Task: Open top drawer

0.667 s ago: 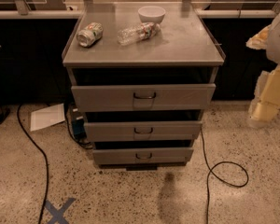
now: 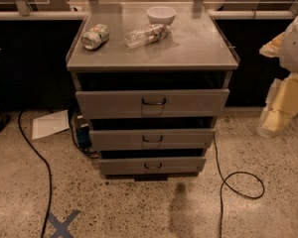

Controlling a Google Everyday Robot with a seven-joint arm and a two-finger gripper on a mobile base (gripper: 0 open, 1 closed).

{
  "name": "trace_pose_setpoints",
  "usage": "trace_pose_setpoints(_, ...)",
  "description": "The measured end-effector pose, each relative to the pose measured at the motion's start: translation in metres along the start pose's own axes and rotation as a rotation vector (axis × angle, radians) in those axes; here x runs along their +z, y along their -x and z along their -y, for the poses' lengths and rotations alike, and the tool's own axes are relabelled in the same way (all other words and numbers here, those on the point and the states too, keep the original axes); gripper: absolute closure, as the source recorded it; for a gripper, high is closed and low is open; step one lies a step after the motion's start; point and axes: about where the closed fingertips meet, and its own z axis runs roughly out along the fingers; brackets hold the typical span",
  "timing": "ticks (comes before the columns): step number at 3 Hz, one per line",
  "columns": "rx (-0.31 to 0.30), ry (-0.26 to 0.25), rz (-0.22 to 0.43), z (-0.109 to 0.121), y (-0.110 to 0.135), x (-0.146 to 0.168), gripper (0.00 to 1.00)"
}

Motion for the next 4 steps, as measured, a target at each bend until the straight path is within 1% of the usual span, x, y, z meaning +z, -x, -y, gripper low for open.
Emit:
trace_pose_setpoints(1,0.04,0.019,0.062,0.007,-0.001,0.037,0.0)
trace_pose_setpoints(2,0.067,0.012,0.122,0.029,0.004,0.088,0.0)
trace_pose_setpoints(3,0.051,-0.016,0.196,0.061,0.011,0.14,0.0)
trace_pose_setpoints(4,0.056,-0.015,0.202,0.062,0.011,0.145,0.0)
